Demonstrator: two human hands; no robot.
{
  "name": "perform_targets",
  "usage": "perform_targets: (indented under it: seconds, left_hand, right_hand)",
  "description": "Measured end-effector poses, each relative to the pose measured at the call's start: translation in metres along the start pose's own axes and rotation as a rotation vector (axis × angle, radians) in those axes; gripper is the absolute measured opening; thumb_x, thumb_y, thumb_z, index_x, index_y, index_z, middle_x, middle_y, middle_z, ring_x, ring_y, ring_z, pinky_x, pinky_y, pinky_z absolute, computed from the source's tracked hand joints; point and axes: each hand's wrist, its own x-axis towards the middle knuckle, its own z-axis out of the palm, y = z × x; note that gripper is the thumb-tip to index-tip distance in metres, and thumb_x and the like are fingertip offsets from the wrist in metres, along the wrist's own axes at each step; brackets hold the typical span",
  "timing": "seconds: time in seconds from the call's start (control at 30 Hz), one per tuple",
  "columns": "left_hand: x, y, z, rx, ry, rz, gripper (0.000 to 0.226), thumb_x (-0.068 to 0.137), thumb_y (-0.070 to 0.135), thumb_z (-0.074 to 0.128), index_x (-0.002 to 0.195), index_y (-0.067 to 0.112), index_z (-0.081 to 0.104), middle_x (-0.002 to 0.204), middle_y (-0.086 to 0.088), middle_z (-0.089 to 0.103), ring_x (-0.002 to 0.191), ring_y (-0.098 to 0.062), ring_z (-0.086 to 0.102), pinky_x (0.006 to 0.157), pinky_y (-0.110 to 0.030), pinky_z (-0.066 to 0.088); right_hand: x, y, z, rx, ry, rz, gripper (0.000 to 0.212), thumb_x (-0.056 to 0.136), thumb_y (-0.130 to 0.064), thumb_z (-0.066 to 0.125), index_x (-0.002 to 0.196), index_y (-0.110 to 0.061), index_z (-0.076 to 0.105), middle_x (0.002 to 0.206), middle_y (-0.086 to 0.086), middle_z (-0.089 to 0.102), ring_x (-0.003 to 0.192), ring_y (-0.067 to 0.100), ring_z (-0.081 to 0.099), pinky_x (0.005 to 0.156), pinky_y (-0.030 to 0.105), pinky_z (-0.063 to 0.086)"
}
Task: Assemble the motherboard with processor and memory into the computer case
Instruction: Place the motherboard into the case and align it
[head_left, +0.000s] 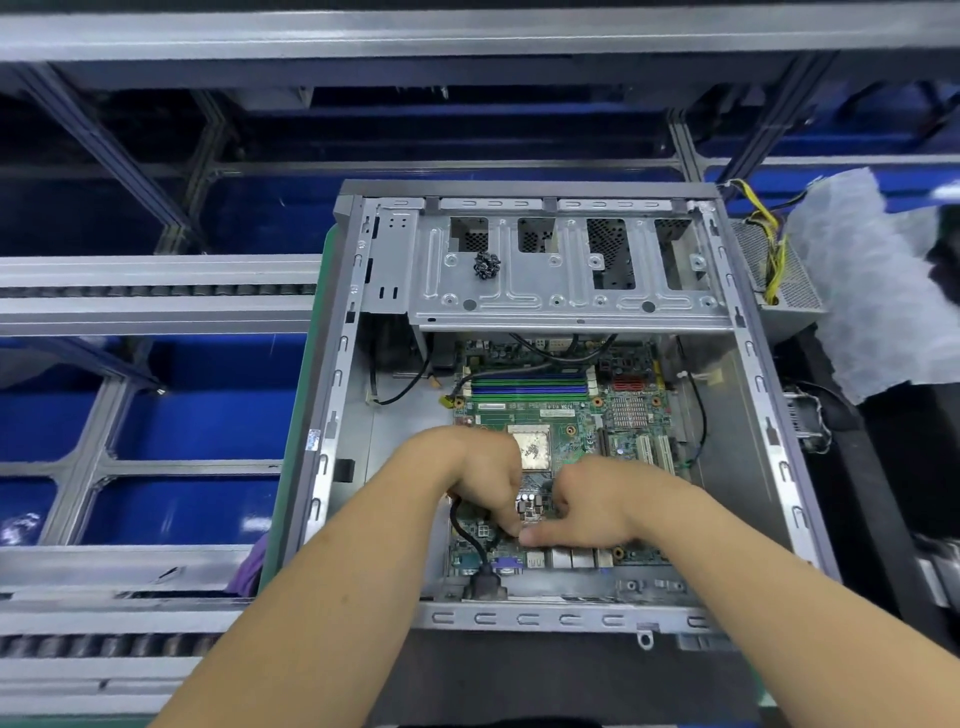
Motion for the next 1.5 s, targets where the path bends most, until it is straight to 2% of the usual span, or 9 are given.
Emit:
perform_targets:
  seconds: [0.27,0.37,0.5,0.8,0.93,1.03,1.2,1.33,1.5]
  left_hand:
    - [0.0,0.0,0.0,-0.111,-0.069,0.007,0.026,0.081,0.032,0.08,0.077,0.011,0.065,0.038,0.012,0.047,0.031,-0.006,0.035,0.033,-0.011,0.023]
    - [0.0,0.0,-0.001,-0.165,-0.092,0.034,0.021,0.08,0.025,0.081,0.072,0.012,0.066,0.046,0.007,0.053,0.04,-0.01,0.044,0.041,-0.014,0.034]
    - [0.001,0.002,-0.001,-0.254,-0.086,0.082,0.02,0.079,0.018,0.082,0.07,0.017,0.064,0.064,-0.007,0.059,0.061,-0.022,0.051,0.06,-0.036,0.044]
    - [0.004,0.002,0.001,-0.295,-0.08,0.097,0.016,0.081,0.022,0.08,0.079,0.016,0.065,0.056,0.007,0.064,0.049,-0.008,0.057,0.046,-0.017,0.042]
    - [0.008,0.003,0.0,-0.204,0.071,0.078,0.028,0.088,0.04,0.067,0.073,0.017,0.062,0.066,0.006,0.058,0.061,-0.013,0.054,0.061,-0.027,0.044]
    - [0.011,0.002,0.0,-0.174,0.2,0.085,0.029,0.09,0.039,0.062,0.072,0.018,0.057,0.069,0.001,0.053,0.063,-0.017,0.046,0.06,-0.03,0.038]
    - [0.012,-0.004,-0.004,-0.067,0.638,0.008,0.024,0.089,0.032,0.053,0.068,0.021,0.047,0.066,0.004,0.053,0.063,-0.018,0.048,0.055,-0.026,0.034]
    - [0.012,-0.007,-0.005,-0.118,0.853,-0.112,0.023,0.089,0.03,0.048,0.068,0.022,0.042,0.068,0.005,0.053,0.065,-0.019,0.051,0.057,-0.028,0.036]
    - [0.01,-0.008,-0.007,-0.123,0.867,-0.252,0.019,0.091,0.028,0.048,0.083,0.015,0.058,0.08,-0.002,0.061,0.076,-0.026,0.057,0.063,-0.03,0.044]
  right_hand:
    - [-0.003,-0.013,0.0,0.051,-0.168,0.183,0.046,0.087,-0.058,0.065,0.081,-0.013,0.057,0.08,0.001,0.057,0.045,0.01,0.061,0.041,0.022,0.049]
    - [-0.004,-0.012,-0.001,0.237,-0.175,0.237,0.048,0.082,-0.049,0.075,0.095,-0.005,0.059,0.09,0.009,0.061,0.059,0.025,0.074,0.06,0.036,0.064]
    - [-0.003,-0.012,0.0,0.021,-0.178,0.171,0.043,0.081,-0.055,0.071,0.079,-0.014,0.06,0.08,0.0,0.065,0.073,0.022,0.069,0.07,0.031,0.057]
    - [-0.003,-0.013,0.007,-0.057,-0.229,0.123,0.045,0.085,-0.056,0.069,0.076,-0.012,0.06,0.074,-0.002,0.062,0.052,0.013,0.055,0.059,0.026,0.051]
    - [-0.005,-0.013,0.008,0.007,-0.321,0.119,0.054,0.089,-0.057,0.065,0.095,-0.004,0.061,0.098,0.011,0.071,0.072,0.024,0.075,0.068,0.032,0.062]
    - [-0.008,-0.016,0.003,-0.024,-0.328,0.115,0.048,0.093,-0.051,0.064,0.077,-0.007,0.051,0.077,0.006,0.058,0.027,0.008,0.054,0.027,0.017,0.039]
    - [-0.01,-0.011,0.003,0.009,-0.323,0.099,0.058,0.092,-0.062,0.06,0.08,-0.006,0.05,0.071,0.003,0.056,0.023,0.007,0.048,0.027,0.014,0.035]
    - [-0.01,0.007,-0.002,0.281,-0.066,0.2,0.07,0.094,-0.073,0.042,0.088,-0.004,0.058,0.062,0.006,0.066,0.043,0.013,0.064,0.048,0.023,0.053]
    - [-0.003,0.03,-0.009,0.221,0.708,0.349,0.025,0.101,-0.029,0.05,0.085,-0.012,0.058,0.082,0.008,0.062,0.068,0.029,0.057,0.064,0.034,0.053]
